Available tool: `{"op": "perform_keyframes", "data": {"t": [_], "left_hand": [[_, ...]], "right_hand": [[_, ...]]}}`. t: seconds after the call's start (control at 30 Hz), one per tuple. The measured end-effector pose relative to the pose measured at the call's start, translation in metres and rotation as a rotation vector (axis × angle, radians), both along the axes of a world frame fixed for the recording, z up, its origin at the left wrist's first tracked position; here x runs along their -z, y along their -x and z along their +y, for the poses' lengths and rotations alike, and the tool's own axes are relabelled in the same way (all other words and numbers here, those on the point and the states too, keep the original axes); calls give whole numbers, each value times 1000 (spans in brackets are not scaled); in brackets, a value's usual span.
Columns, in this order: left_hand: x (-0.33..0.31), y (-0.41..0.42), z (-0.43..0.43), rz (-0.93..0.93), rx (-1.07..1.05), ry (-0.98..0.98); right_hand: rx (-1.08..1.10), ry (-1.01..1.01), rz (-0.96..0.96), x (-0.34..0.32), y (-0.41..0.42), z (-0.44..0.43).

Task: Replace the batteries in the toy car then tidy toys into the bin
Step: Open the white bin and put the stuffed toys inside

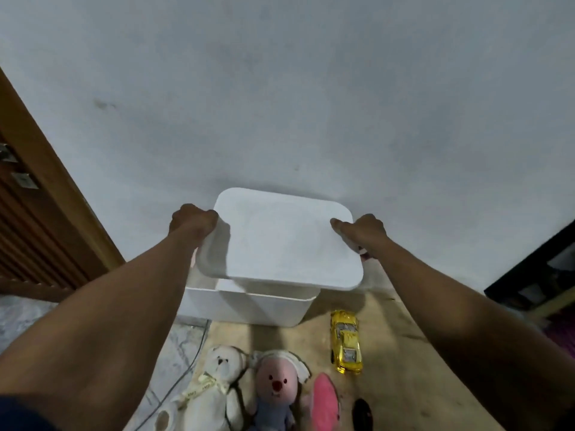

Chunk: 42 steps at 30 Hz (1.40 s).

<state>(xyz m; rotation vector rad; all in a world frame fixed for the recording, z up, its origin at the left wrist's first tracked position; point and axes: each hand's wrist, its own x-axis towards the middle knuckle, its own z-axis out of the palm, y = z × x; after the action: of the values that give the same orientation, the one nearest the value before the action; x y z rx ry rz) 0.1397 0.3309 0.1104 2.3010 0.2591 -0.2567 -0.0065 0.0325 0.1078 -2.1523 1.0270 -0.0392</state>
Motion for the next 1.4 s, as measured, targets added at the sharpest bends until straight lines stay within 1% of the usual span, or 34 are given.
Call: {"op": "perform_keyframes", "data": {"t": [0.2, 0.37, 0.43, 0.53, 0.6, 0.7, 0.83, 1.03, 1.1, 1.23, 1.3, 1.4], "left_hand": [[-5, 69, -88, 42, 209, 21], [9, 146, -184, 76, 398, 55], [28, 176, -218, 84, 455, 34], [67, 218, -264, 170, 492, 81], [97, 244, -282, 246, 507, 43], [144, 278, -300, 325, 477, 0], [186, 305, -311, 393, 480, -89], [213, 315, -315, 376, 470, -184], [211, 313, -315, 353, 496, -203], [199, 308, -315, 313, 572, -222], [185, 307, -309, 330, 593, -200], [166, 302, -289, 377, 584, -107]], "right_hand": [[91, 131, 95, 0, 83, -81], [213, 146, 183, 24, 175, -168], [263, 146, 200, 40, 211, -198], [315, 133, 210, 71, 260, -232], [315, 94, 245, 98, 284, -249], [304, 20, 293, 143, 311, -268], [244, -4, 353, 185, 330, -268], [221, -71, 317, 220, 339, -264], [216, -51, 322, 221, 337, -261], [212, 87, 276, 211, 323, -243], [165, 92, 208, 202, 311, -228], [74, 61, 140, 191, 285, -196]]}}
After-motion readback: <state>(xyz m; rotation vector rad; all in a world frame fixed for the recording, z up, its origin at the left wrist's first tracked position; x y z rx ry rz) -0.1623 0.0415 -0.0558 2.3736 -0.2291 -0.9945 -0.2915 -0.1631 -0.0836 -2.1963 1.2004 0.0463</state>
